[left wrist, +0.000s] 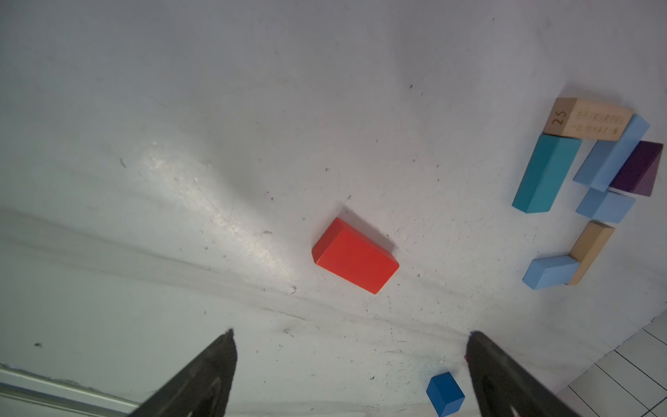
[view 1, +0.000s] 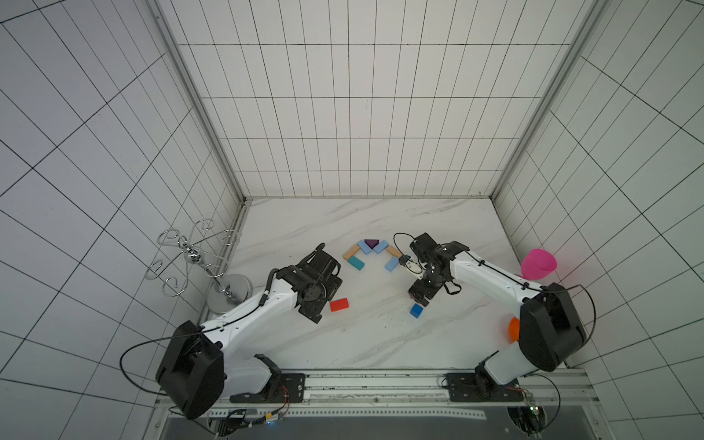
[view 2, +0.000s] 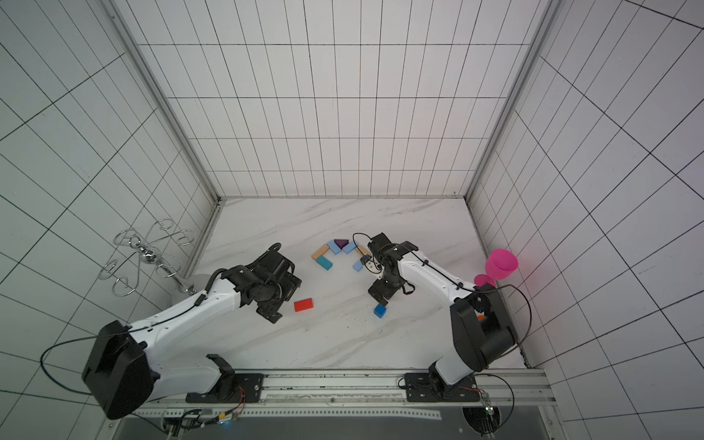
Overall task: Assemble a heart with building blocks
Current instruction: Pick up the building block from the center of the board.
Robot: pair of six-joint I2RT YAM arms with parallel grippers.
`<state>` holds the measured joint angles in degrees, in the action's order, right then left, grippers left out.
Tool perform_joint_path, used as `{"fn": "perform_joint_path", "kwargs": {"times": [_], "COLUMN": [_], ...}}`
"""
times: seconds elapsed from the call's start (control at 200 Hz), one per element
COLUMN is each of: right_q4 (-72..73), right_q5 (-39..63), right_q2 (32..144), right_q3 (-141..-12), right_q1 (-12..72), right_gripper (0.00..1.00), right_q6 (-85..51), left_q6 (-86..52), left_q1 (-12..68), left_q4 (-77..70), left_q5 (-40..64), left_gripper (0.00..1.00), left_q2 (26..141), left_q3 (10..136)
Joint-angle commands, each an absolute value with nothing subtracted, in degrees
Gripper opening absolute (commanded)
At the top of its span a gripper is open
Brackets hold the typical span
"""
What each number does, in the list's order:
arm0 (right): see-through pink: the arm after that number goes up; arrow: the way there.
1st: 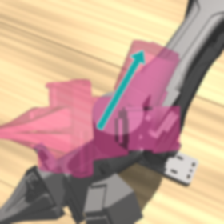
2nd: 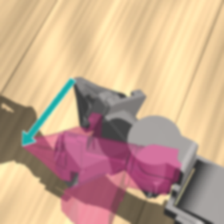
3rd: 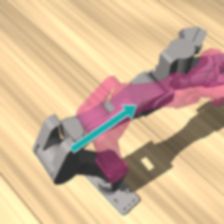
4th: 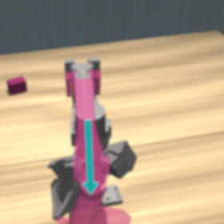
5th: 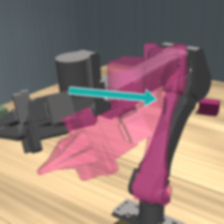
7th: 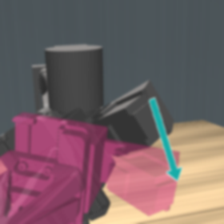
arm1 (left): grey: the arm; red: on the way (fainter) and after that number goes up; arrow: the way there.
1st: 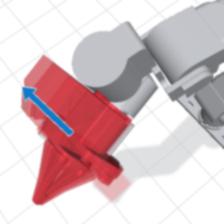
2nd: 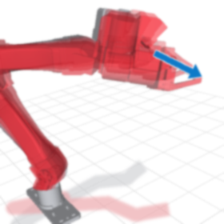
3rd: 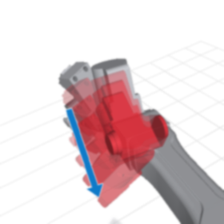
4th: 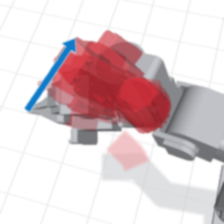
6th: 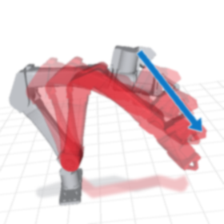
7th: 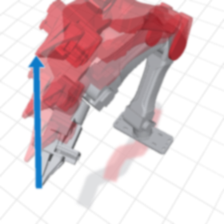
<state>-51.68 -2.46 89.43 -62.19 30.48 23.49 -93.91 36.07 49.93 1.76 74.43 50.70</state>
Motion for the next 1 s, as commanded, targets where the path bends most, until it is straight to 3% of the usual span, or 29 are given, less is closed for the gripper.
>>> {"fn": "perform_joint_path", "kwargs": {"times": [0.0, 0.115, 0.27, 0.795, 0.999], "right_q4": [-53.1, -49.1, -32.9, -29.7, -34.3], "right_q5": [-2.8, -5.8, -10.2, -3.8, -0.5], "right_q2": [89.7, 90.9, 89.6, 96.9, 100.5], "right_q3": [-62.4, -61.0, -53.7, -55.2, -58.4], "right_q1": [31.4, 31.7, 31.4, 27.9, 27.4], "right_gripper": [0.95, 0.94, 0.93, 0.86, 0.78], "right_q6": [40.0, 42.1, 45.7, 47.0, 46.3], "left_q6": [-104.8, -106.9, -107.8, -110.1, -110.4], "left_q1": [38.1, 38.8, 38.9, 39.6, 39.5], "left_q4": [50.2, 47.9, 46.0, 40.8, 39.3], "left_q5": [0.0, 0.0, 0.2, 0.9, 1.2], "left_gripper": [0.98, 0.98, 0.98, 0.97, 0.94], "left_q2": [77.2, 79.3, 81.7, 89.8, 92.6], "left_q3": [51.5, 49.9, 49.4, 50.8, 51.9]}}
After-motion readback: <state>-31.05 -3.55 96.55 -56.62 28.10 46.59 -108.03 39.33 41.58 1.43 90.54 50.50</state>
